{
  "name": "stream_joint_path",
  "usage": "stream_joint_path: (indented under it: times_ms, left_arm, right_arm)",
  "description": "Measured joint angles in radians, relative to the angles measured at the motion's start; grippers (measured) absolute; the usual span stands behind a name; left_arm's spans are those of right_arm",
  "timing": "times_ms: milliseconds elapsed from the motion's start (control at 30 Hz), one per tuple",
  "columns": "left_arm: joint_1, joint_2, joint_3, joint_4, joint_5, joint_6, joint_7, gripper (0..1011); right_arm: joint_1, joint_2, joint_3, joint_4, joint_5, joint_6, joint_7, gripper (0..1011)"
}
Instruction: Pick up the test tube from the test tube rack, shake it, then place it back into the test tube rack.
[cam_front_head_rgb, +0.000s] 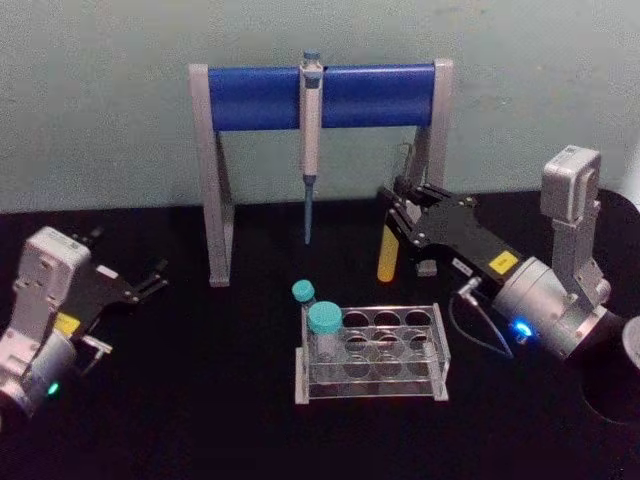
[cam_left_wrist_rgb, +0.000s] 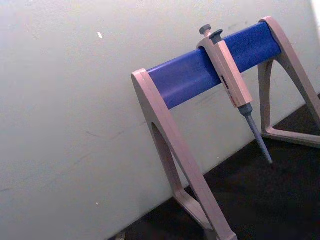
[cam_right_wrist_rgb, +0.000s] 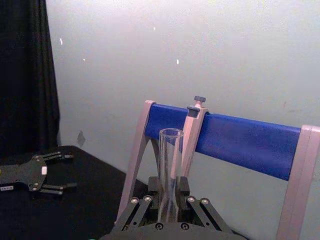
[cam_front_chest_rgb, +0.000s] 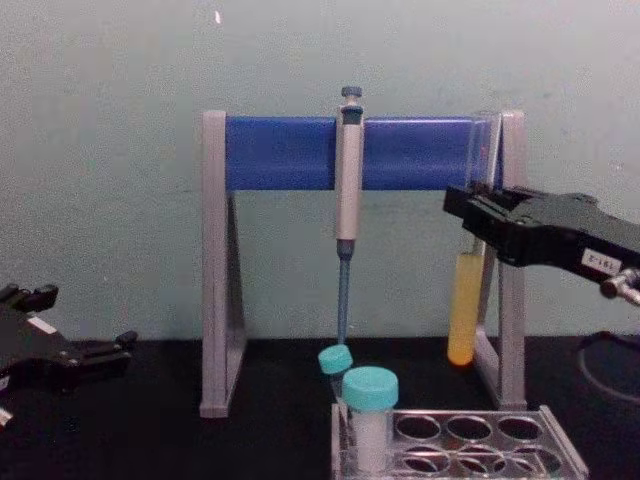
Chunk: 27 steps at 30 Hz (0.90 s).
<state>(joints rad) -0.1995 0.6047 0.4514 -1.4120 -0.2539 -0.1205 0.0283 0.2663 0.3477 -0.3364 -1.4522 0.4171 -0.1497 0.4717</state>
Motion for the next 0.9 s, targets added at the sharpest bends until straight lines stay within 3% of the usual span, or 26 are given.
stream_joint_path:
  times_ms: [533,900]
  left_arm:
    - [0.0,0.0,0.0,0.0,0.0,0.0,0.0,1009]
    - [0.0,0.0,0.0,0.0,0.0,0.0,0.0,1010]
  right_arm:
    - [-0.013,0.009,0.0,-0.019,0.018,0.002,0.016,229]
    - [-0.061,0.056,-0.003,-0.079,0.045,0.013,0.042,230]
